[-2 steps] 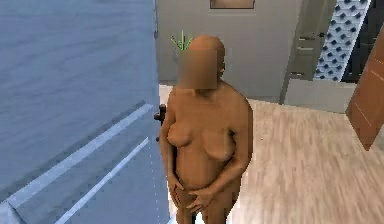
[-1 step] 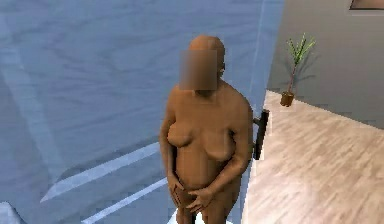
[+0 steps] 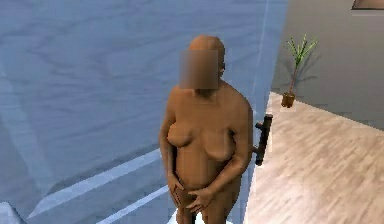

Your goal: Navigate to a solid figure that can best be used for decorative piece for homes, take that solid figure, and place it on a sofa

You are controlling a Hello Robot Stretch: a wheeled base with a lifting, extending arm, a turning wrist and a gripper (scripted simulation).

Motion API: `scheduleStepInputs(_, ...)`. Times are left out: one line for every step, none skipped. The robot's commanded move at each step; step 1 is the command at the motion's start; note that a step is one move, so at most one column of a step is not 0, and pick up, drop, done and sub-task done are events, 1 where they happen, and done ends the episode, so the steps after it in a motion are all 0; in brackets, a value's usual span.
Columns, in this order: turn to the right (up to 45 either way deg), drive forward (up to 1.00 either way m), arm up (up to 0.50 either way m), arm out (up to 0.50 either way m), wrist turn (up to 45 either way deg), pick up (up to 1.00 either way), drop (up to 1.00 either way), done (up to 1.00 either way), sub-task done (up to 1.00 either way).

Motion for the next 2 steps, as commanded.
scheduleStepInputs(45.0, 0.00, 0.00, 0.00, 0.0, 0.00, 0.00, 0.00, 0.00)
scheduleStepInputs(21.0, 0.00, 0.00, 0.00, 0.0, 0.00, 0.00, 0.00, 0.00)
